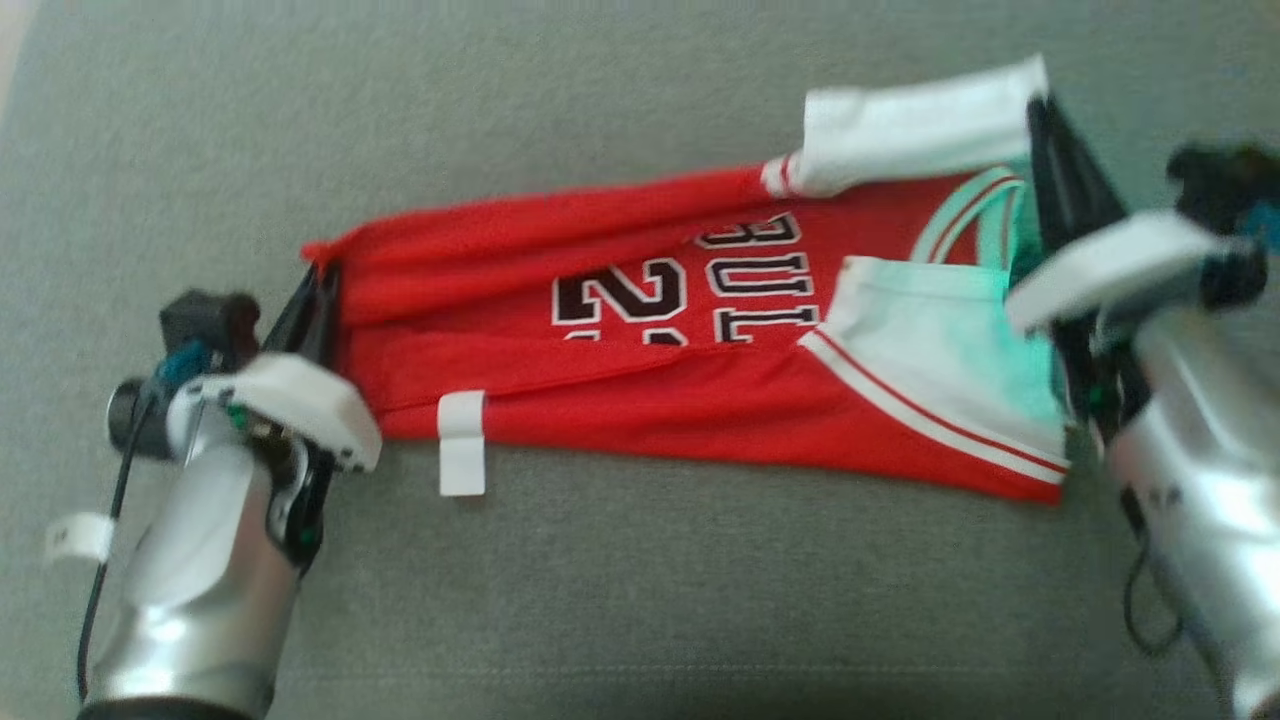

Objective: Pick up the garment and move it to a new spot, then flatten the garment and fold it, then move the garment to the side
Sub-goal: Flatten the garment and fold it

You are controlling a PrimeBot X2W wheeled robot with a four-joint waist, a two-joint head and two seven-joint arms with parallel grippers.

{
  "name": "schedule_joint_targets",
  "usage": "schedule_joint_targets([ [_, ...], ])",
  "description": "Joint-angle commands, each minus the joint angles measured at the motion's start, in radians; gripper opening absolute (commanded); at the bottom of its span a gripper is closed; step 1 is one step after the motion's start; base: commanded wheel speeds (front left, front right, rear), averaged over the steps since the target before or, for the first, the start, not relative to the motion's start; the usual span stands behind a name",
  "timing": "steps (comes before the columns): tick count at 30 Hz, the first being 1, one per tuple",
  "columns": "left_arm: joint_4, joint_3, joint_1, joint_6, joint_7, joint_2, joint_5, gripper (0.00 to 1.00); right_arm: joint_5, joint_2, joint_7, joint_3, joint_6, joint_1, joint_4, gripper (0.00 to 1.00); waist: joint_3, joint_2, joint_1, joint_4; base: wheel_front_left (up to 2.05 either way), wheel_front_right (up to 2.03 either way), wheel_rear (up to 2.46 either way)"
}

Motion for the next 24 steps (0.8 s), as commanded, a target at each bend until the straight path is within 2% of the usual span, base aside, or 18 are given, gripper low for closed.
schedule_joint_targets([
  [1, -0.031, 0.048, 0.01, 0.01, -0.012, 0.05, 0.009, 0.0, 0.038, -0.022, -0.004, 0.019, 0.006, 0.061, -0.073, 0.0, -0.047, 0.0, 0.0, -0.044, 0.0, 0.0, 0.0],
  [4, -0.039, 0.064, 0.06, 0.017, -0.012, 0.051, 0.016, 0.0, 0.096, -0.038, 0.017, 0.018, 0.006, 0.176, -0.148, 0.0, -0.067, 0.0, 0.0, -0.057, 0.0, 0.0, 0.0],
  [8, -0.037, 0.079, 0.113, 0.034, -0.012, 0.041, 0.03, 0.0, 0.144, -0.027, 0.07, 0.021, 0.006, 0.297, -0.214, 0.0, -0.087, 0.0, 0.0, -0.064, 0.0, 0.0, 0.0],
  [9, -0.038, 0.086, 0.125, 0.043, -0.012, 0.036, 0.032, 0.31, 0.157, -0.02, 0.094, 0.028, 0.006, 0.321, -0.226, 0.0, -0.091, 0.0, 0.0, -0.064, 0.0, 0.0, 0.0],
  [10, -0.053, 0.105, 0.149, 0.066, -0.012, 0.024, 0.038, 1.0, 0.179, -0.012, 0.115, 0.02, 0.006, 0.354, -0.248, 0.87, -0.1, 0.0, 0.0, -0.06, 0.0, 0.0, 0.0],
  [11, -0.065, 0.117, 0.164, 0.082, -0.012, 0.016, 0.042, 1.0, 0.184, -0.01, 0.118, 0.013, 0.006, 0.365, -0.257, 1.0, -0.105, 0.0, 0.0, -0.057, 0.0, 0.0, 0.0],
  [16, -0.163, 0.174, 0.257, 0.151, -0.012, -0.041, 0.07, 1.0, 0.164, 0.005, 0.095, -0.057, 0.006, 0.388, -0.246, 1.0, -0.128, 0.0, 0.0, -0.029, 0.0, 0.0, 0.0],
  [24, -0.29, 0.217, 0.375, 0.155, -0.012, -0.116, 0.088, 1.0, 0.042, 0.064, 0.125, -0.127, 0.006, 0.368, -0.077, 1.0, -0.139, 0.0, 0.0, 0.034, 0.0, 0.0, 0.0],
])
